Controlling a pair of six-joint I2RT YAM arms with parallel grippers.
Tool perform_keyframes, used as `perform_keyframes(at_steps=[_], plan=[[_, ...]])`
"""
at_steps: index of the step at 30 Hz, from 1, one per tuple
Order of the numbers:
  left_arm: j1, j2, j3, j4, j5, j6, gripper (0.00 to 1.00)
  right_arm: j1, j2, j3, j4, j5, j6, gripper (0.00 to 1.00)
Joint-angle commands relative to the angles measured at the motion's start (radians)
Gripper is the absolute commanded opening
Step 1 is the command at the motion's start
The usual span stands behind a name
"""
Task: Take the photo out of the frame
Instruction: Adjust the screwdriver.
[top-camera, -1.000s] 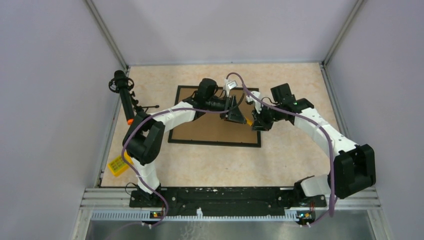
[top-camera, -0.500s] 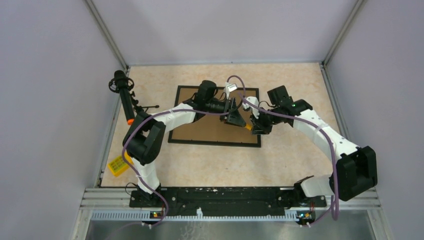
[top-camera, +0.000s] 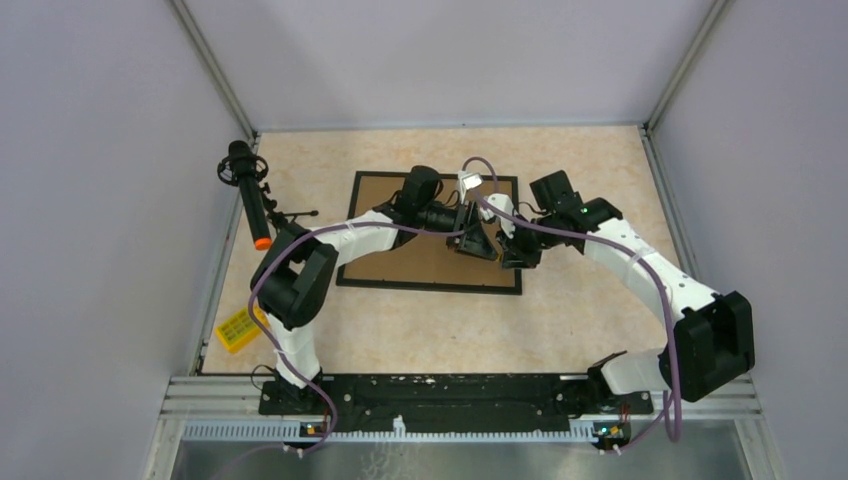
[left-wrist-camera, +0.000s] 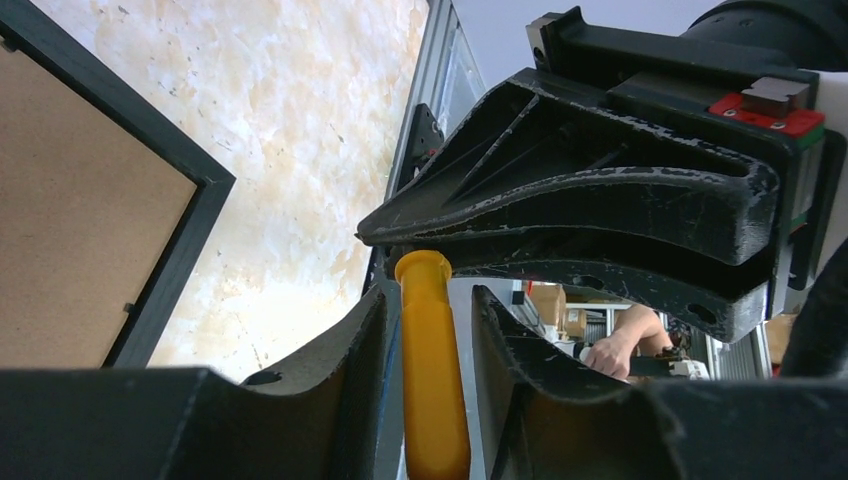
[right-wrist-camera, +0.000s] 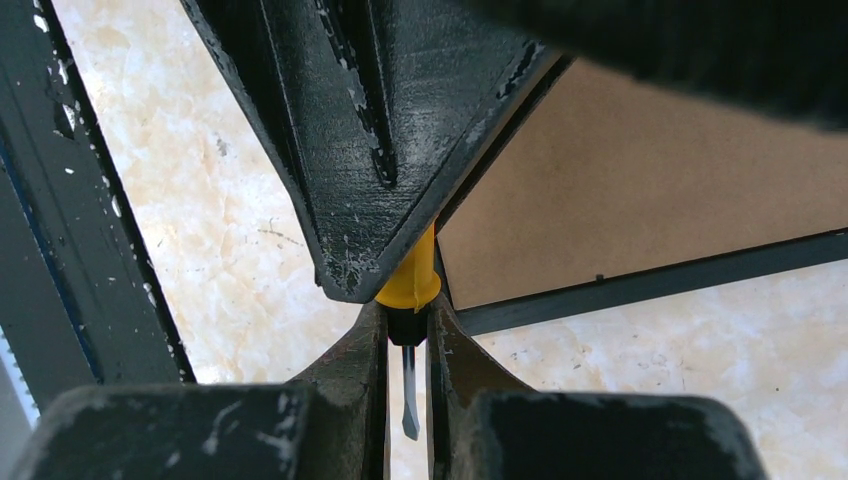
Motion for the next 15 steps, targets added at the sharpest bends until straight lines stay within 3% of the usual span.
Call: perform_keyframes(at_steps=[1, 4, 7, 9, 12, 15], plan=[[-0.008, 0.012, -0.017, 0.062, 0.023, -0.01, 0.4, 0.01, -0.001, 0.051, 0.012, -0.009, -0.017, 0.0], [-0.01, 0.017, -0.017, 0.08, 0.024, -0.021, 0.29, 0.011, -0.002, 0.049, 0.011, -0.016, -0.02, 0.0], [-0.011, 0.022, -0.028, 0.105, 0.023, -0.037, 0.05, 0.011, -0.004, 0.042, 0.018, -0.019, -0.012, 0.0], [-0.002, 0.026, -0.035, 0.113, 0.011, -0.04, 0.0, 0.011, -0.005, 0.037, 0.032, -0.011, 0.017, 0.04], [0.039, 0.041, -0.047, 0.131, -0.037, -0.056, 0.0, -0.018, -0.015, 0.007, 0.088, -0.005, 0.099, 0.31], [0.092, 0.076, -0.056, 0.16, -0.098, -0.084, 0.0, -0.131, -0.013, -0.032, 0.162, -0.066, 0.202, 0.57]])
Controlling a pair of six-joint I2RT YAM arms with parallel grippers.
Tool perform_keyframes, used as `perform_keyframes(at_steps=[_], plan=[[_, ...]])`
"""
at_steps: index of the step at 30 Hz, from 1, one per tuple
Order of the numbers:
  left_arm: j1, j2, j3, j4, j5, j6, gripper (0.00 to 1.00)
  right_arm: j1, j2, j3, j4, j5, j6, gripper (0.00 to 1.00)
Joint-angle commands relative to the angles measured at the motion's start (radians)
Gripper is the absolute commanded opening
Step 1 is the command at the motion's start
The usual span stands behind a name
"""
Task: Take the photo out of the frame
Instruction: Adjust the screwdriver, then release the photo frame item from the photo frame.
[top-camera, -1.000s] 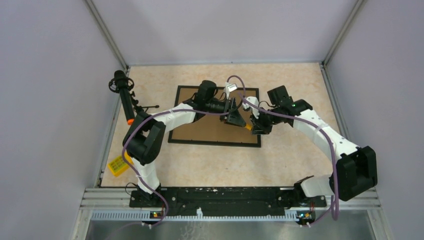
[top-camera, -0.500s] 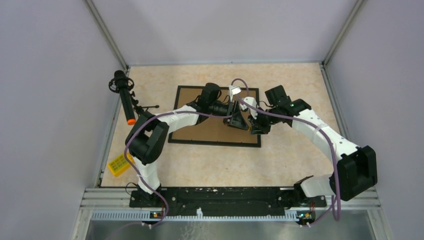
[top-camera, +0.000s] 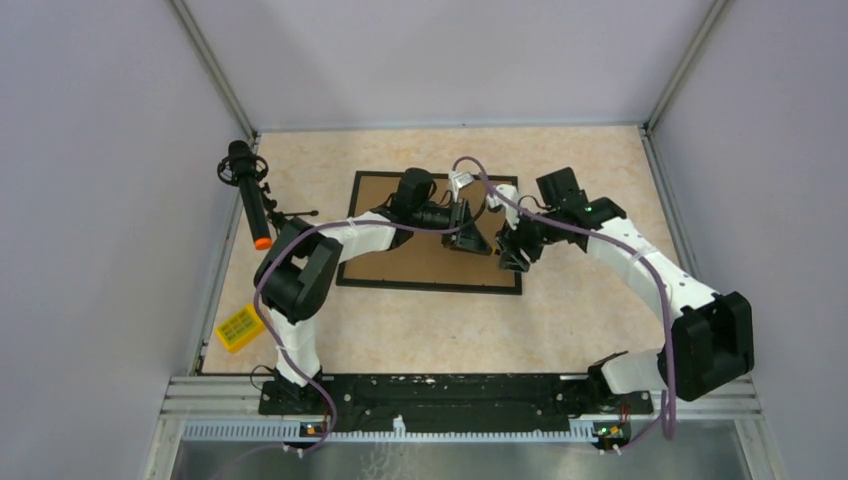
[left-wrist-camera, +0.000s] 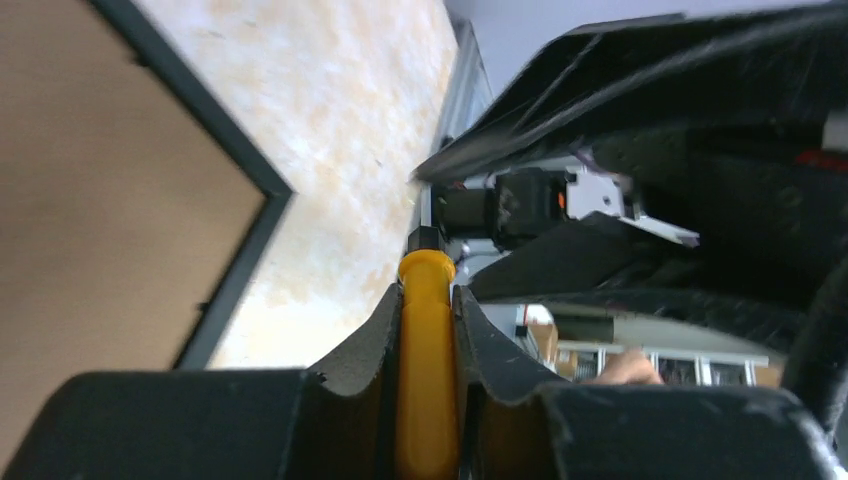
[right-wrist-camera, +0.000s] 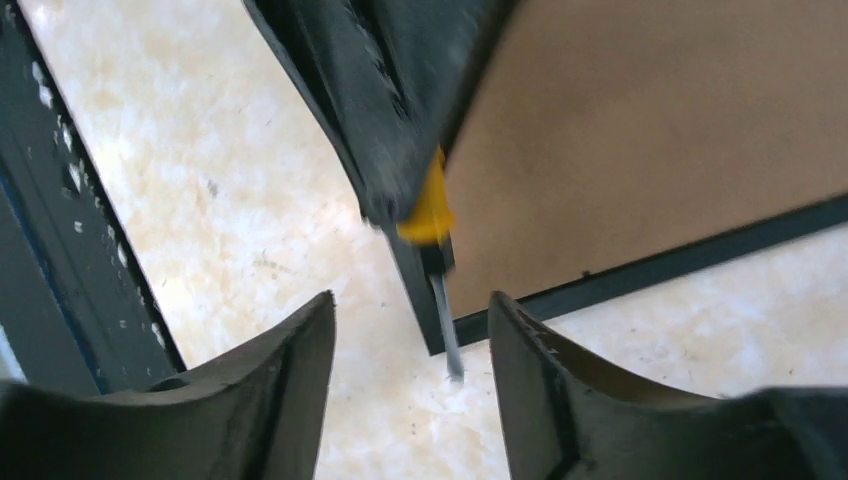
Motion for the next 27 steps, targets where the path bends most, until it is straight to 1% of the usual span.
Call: perform_keyframes(at_steps=[1, 4, 7, 9, 12, 16, 21, 25, 27], plan=[[0.082, 0.058, -0.023, 0.09, -0.091, -0.032, 0.0, -0.151, -0.005, -0.035, 0.152, -0.076, 0.168, 0.6], [0.099, 0.099, -0.01, 0.06, -0.142, -0.008, 0.0, -0.269, 0.054, -0.047, 0.187, -0.128, 0.285, 0.64], [0.102, 0.112, -0.02, 0.067, -0.197, -0.012, 0.0, -0.351, 0.115, -0.084, 0.253, -0.136, 0.397, 0.63], [0.101, 0.114, -0.031, 0.086, -0.242, -0.027, 0.0, -0.384, 0.145, -0.121, 0.307, -0.14, 0.454, 0.63], [0.101, 0.128, -0.027, 0.098, -0.266, -0.05, 0.0, -0.397, 0.191, -0.16, 0.374, -0.147, 0.51, 0.59], [0.093, 0.168, 0.002, 0.115, -0.249, -0.071, 0.0, -0.398, 0.28, -0.138, 0.383, -0.14, 0.552, 0.52], [0.074, 0.202, 0.016, 0.135, -0.229, -0.095, 0.0, -0.398, 0.392, -0.122, 0.409, -0.181, 0.624, 0.48], [0.06, 0.222, 0.018, 0.151, -0.225, -0.111, 0.0, -0.398, 0.438, -0.116, 0.432, -0.184, 0.645, 0.45], [0.058, 0.238, 0.022, 0.163, -0.228, -0.13, 0.0, -0.399, 0.458, -0.115, 0.445, -0.181, 0.656, 0.41]])
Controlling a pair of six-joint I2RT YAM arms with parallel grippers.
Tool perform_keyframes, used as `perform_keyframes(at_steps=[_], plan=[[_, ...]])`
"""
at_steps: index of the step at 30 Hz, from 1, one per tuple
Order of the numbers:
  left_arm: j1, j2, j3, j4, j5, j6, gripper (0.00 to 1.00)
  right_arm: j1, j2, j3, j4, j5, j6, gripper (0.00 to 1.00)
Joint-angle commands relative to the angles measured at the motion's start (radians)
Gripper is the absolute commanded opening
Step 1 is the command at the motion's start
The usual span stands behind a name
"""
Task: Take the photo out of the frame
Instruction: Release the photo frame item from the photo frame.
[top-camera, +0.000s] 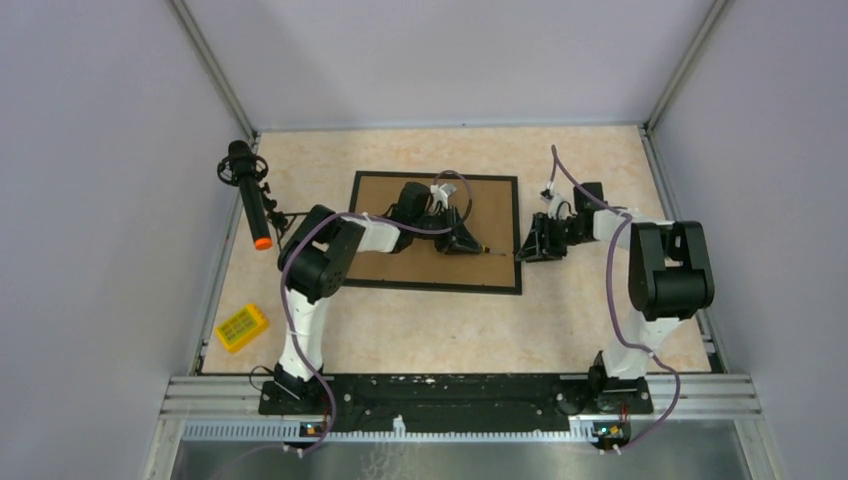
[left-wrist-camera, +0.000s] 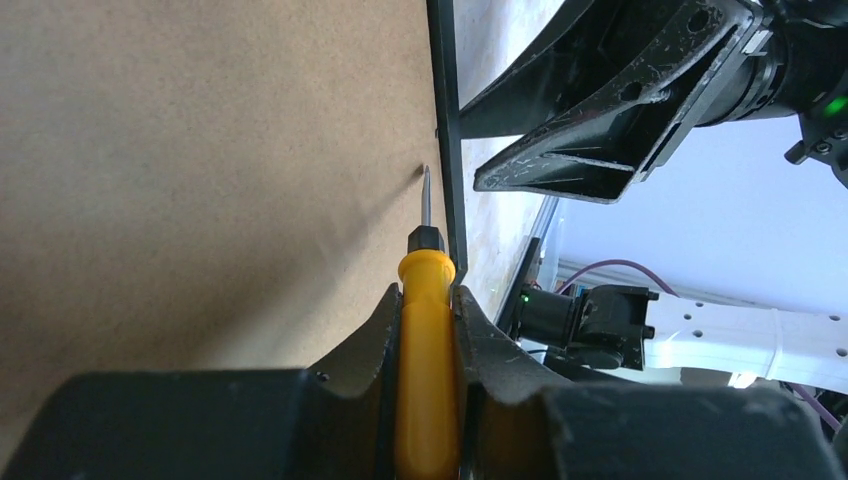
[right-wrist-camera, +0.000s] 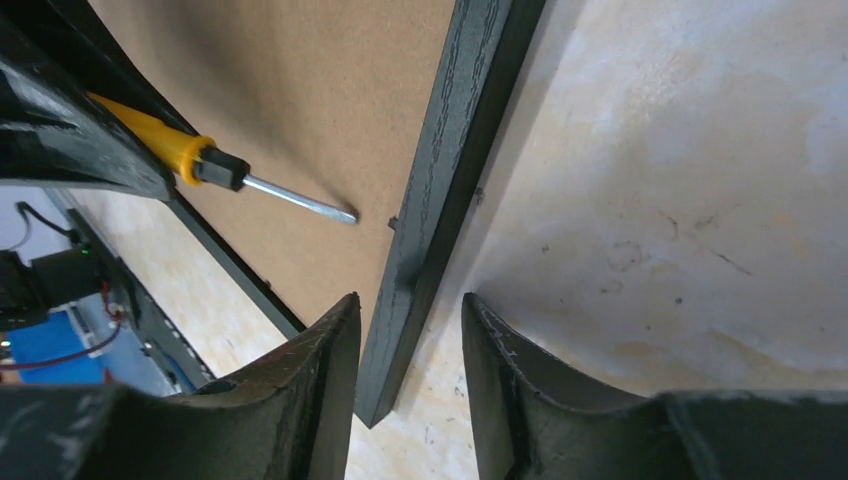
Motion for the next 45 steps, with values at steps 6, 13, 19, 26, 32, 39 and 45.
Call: perform_keyframes(at_steps=[6, 13, 19, 26, 32, 39, 45], plan=[[-0.013, 0.073, 0.053, 0.097, 0.003, -0.094, 0.0, -0.002, 0.088, 0.036, 0.077, 0.042, 0.052, 0.27], [-0.013, 0.093, 0.062, 0.067, -0.028, -0.124, 0.0, -0.002, 0.106, 0.036, 0.081, 0.08, 0.051, 0.17], [-0.02, 0.108, 0.094, 0.025, -0.046, -0.106, 0.0, -0.003, 0.114, 0.033, 0.084, 0.087, 0.054, 0.13], [-0.044, 0.147, 0.113, 0.001, -0.032, -0.092, 0.0, -0.002, 0.132, 0.037, 0.082, 0.083, 0.058, 0.07], [-0.053, 0.139, 0.098, -0.019, -0.017, -0.064, 0.0, -0.001, 0.141, 0.037, 0.084, 0.093, 0.059, 0.05], [-0.103, 0.142, 0.092, -0.019, 0.014, -0.071, 0.0, 0.006, 0.162, 0.039, 0.085, 0.097, 0.066, 0.0], [-0.153, 0.095, 0.125, -0.06, 0.013, -0.066, 0.0, 0.021, 0.169, 0.036, 0.091, 0.105, 0.073, 0.0]])
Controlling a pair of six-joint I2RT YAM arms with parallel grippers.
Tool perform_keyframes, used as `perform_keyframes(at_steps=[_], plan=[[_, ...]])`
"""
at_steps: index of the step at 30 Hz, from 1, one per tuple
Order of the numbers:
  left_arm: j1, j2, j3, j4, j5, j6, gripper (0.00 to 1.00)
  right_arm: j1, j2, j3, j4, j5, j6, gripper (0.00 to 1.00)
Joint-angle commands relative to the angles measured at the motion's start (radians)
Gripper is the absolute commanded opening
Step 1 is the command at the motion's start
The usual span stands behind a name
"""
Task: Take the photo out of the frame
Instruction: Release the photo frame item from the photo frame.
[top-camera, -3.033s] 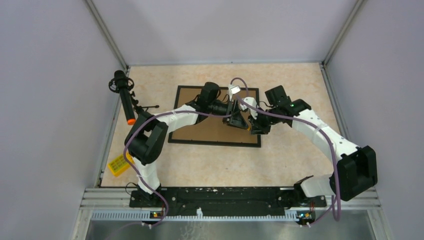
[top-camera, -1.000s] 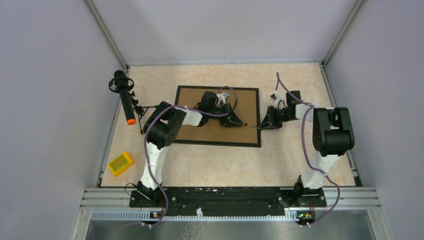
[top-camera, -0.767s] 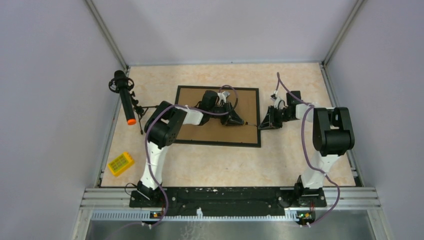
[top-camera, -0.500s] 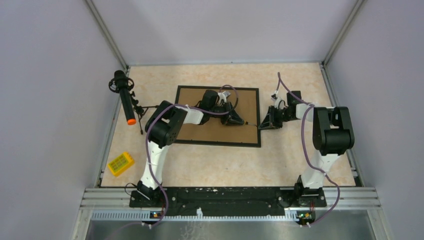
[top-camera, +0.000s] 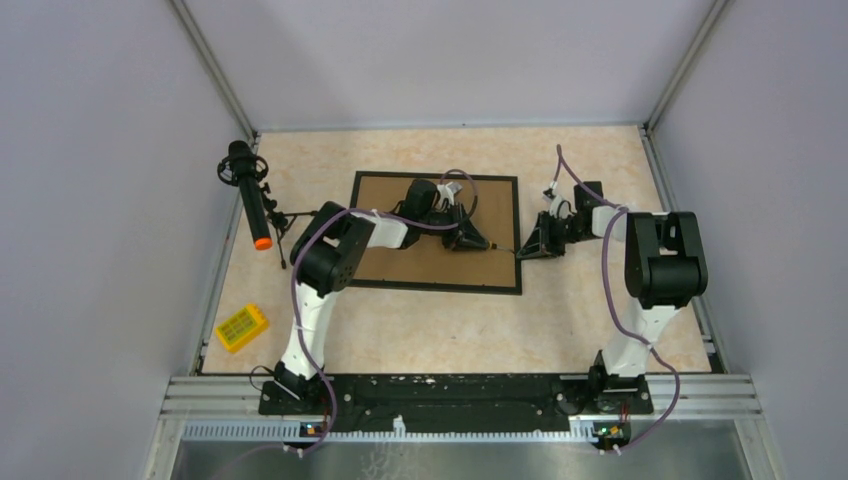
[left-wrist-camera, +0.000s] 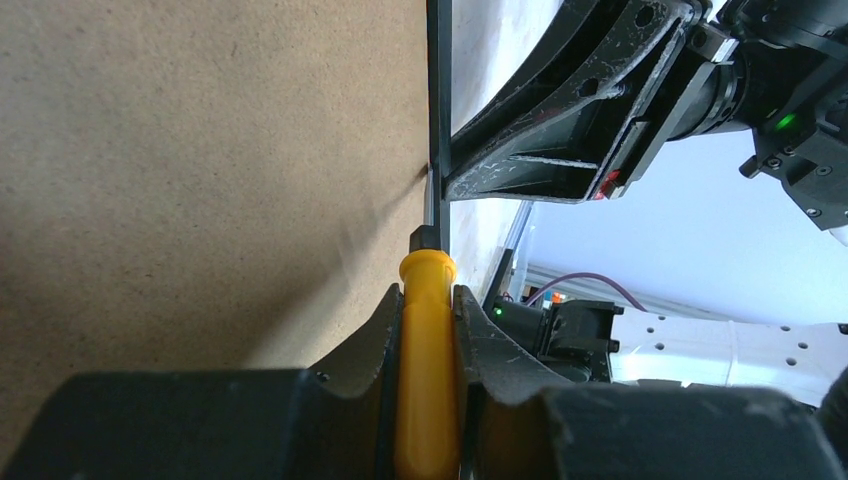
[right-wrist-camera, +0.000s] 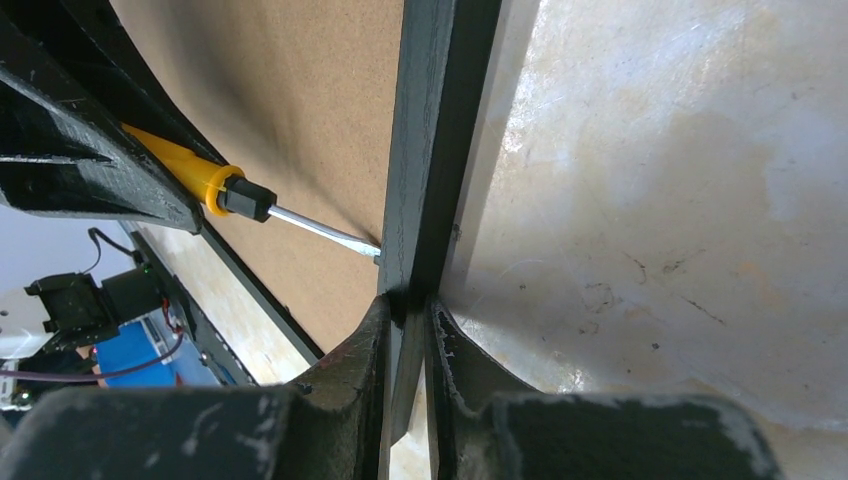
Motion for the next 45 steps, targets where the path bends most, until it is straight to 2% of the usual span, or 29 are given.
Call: perform_keyframes(at_steps=[1, 8, 14, 20, 21, 24, 25, 27, 29, 36, 45], plan=[[-0.14, -0.029, 0.035, -0.114, -0.027, 0.051, 0.0, 0.038, 0.071, -0.009, 0.058, 0.153, -0.029, 0.0], [-0.219, -0.11, 0.124, -0.234, -0.09, 0.117, 0.0, 0.038, 0.076, -0.012, 0.064, 0.155, -0.016, 0.0], [-0.262, -0.113, 0.181, -0.295, -0.135, 0.137, 0.0, 0.037, 0.063, -0.014, 0.065, 0.162, -0.012, 0.0], [-0.244, -0.151, 0.275, -0.506, -0.288, 0.288, 0.0, 0.032, 0.017, 0.005, 0.034, 0.164, -0.034, 0.0], [-0.225, -0.162, 0.276, -0.519, -0.312, 0.301, 0.0, 0.03, -0.001, 0.01, 0.027, 0.165, -0.041, 0.04], [-0.155, -0.196, 0.269, -0.54, -0.329, 0.33, 0.0, 0.029, -0.092, 0.001, 0.029, 0.176, -0.05, 0.33], [-0.135, -0.211, 0.263, -0.54, -0.334, 0.341, 0.0, 0.03, -0.128, -0.005, 0.034, 0.179, -0.051, 0.39], [-0.099, -0.244, 0.25, -0.543, -0.343, 0.363, 0.0, 0.035, -0.188, -0.01, 0.04, 0.198, -0.054, 0.48], [-0.074, -0.272, 0.253, -0.562, -0.352, 0.399, 0.0, 0.052, -0.223, 0.001, 0.029, 0.248, -0.058, 0.52], [-0.009, -0.354, 0.161, -0.572, -0.35, 0.451, 0.0, 0.161, -0.17, 0.084, -0.064, 0.467, -0.063, 0.49], [0.035, -0.384, 0.073, -0.523, -0.309, 0.427, 0.0, 0.206, -0.057, 0.093, -0.07, 0.519, -0.037, 0.41]])
